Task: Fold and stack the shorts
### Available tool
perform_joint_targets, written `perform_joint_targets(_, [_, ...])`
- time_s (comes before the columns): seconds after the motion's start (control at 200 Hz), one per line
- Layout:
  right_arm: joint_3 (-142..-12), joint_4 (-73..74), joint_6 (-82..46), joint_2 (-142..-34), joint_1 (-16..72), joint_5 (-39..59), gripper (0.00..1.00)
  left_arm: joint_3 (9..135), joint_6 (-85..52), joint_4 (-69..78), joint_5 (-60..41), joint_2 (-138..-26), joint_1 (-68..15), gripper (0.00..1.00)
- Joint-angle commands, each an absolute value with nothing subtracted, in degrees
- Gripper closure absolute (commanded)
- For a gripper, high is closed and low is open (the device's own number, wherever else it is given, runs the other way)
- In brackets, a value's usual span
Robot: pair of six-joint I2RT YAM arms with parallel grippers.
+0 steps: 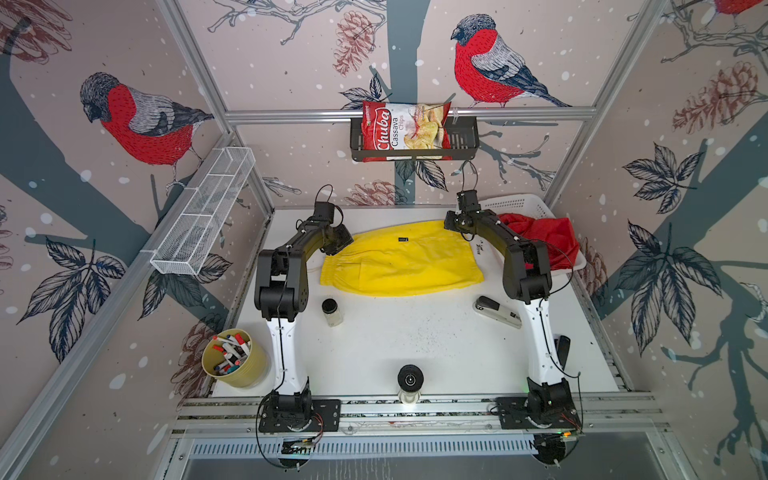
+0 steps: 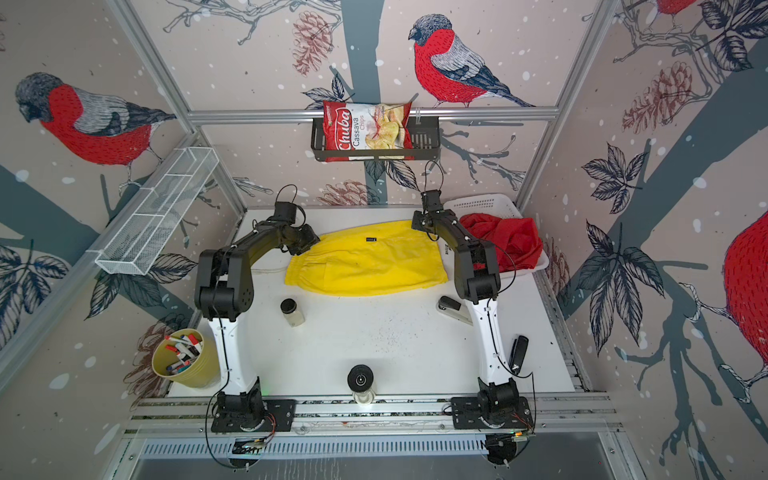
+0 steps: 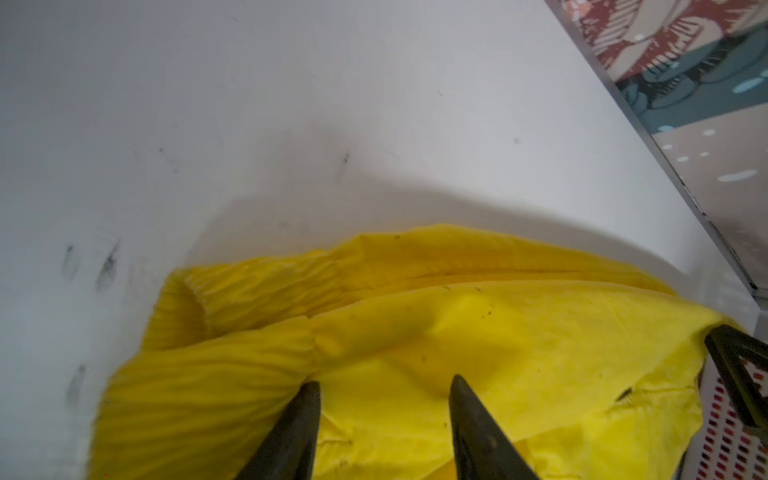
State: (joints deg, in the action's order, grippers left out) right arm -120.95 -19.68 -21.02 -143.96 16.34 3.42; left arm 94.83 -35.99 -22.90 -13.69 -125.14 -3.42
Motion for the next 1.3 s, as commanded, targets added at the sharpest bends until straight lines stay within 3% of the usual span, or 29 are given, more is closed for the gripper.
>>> perform_joint_targets(0.0, [-121.11, -15.19, -22.25, -145.82, 15.52, 5.26, 0.5, 96.84, -36.58, -23.39, -12.14, -128.08, -2.75, 0.51])
perform_joint_targets(0.255, [-121.37, -14.43, -24.17, -148.53, 14.32, 5.56, 0.51, 95.35, -36.65, -22.32, -13.93, -130.27, -2.74, 0.53])
perform_joint_targets(0.44, [-122.58, -16.49, -21.81, -144.34, 15.06, 5.05, 0.52, 92.96, -35.92, -23.02, -14.74, -126.61, -3.8, 0.54])
perform_joint_targets(0.56, [-119.16, -15.58, -17.78, -136.36, 17.48, -1.17, 0.51, 93.12, -35.07, -24.19, -15.47, -122.19, -3.87, 0.41])
perform_joint_targets(0.775, [-105.93, -6.23, -3.99, -121.09, 28.28, -15.42, 0.41, 94.72, -33.87, -27.55, -13.45, -112.17, -2.32, 0.28])
perform_joint_targets(0.93, [-98.22, -1.55, 3.89, -115.49, 36.9, -11.32, 0.32, 86.03, -34.17, -28.18, -9.95, -104.54, -0.95, 0.26])
perform_joint_targets(1.016, [-94.91, 1.54, 9.41, -114.73, 42.01, -10.5, 0.21, 78.95, -34.62, -26.74, -10.91, -101.84, 0.97, 0.26])
perform_joint_targets(1.141, [-96.56, 2.01, 14.64, -118.36, 47.8, -12.46, 0.1, 70.23, -35.91, -23.88, -13.54, -100.33, 3.27, 0.28])
perform_joint_targets(1.296, [-99.23, -0.6, 12.6, -121.86, 50.01, -7.16, 0.06, 62.5, -37.34, -18.36, -15.55, -98.66, 2.86, 0.31])
